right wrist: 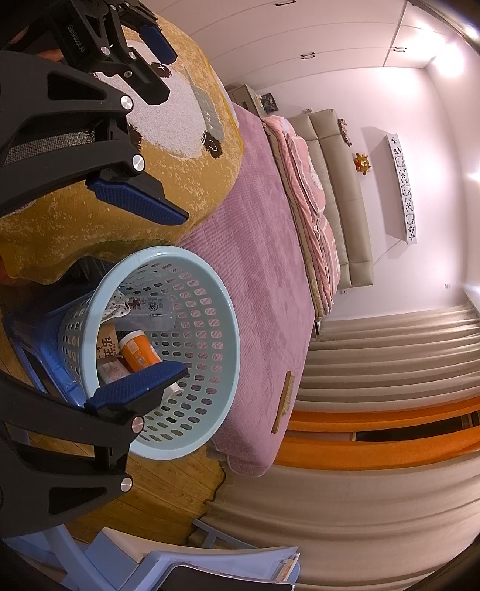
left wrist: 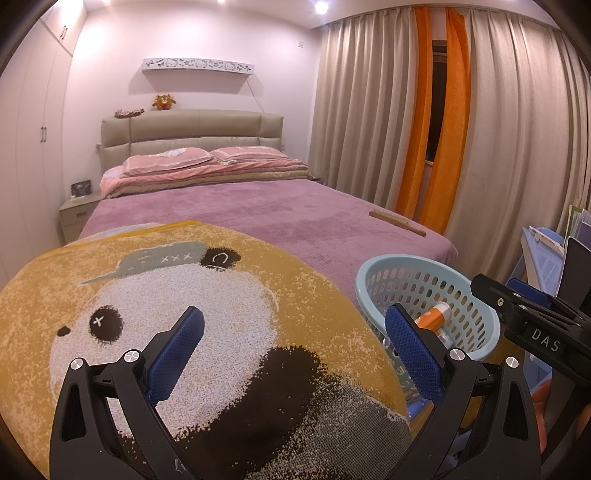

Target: Collect trash

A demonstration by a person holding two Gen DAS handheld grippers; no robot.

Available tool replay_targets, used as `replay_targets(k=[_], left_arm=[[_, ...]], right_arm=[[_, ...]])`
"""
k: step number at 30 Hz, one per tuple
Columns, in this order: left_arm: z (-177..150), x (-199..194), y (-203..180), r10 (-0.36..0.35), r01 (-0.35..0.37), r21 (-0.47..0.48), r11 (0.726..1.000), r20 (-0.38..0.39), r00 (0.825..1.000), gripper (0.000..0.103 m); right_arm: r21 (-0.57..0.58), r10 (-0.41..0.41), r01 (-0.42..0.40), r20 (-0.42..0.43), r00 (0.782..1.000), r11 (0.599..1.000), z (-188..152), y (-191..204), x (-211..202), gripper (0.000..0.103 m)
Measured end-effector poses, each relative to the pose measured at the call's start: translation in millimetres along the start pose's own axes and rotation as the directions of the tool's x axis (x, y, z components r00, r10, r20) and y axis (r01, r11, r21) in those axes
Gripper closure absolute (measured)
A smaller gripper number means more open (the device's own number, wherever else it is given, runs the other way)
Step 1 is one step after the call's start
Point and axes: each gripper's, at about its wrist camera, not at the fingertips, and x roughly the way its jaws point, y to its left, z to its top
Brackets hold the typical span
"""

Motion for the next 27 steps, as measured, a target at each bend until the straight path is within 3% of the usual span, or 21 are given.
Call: replay_targets(k=[27], left_arm=[[0.2, -0.8, 0.2, 0.001, -0.001, 0.001, 1.0, 0.001, 1.0, 0.008]], right_arm=[[-0.006, 0.007, -0.007, 0.0, 1.0, 1.0, -2.0, 1.8, 1.6, 0.031]])
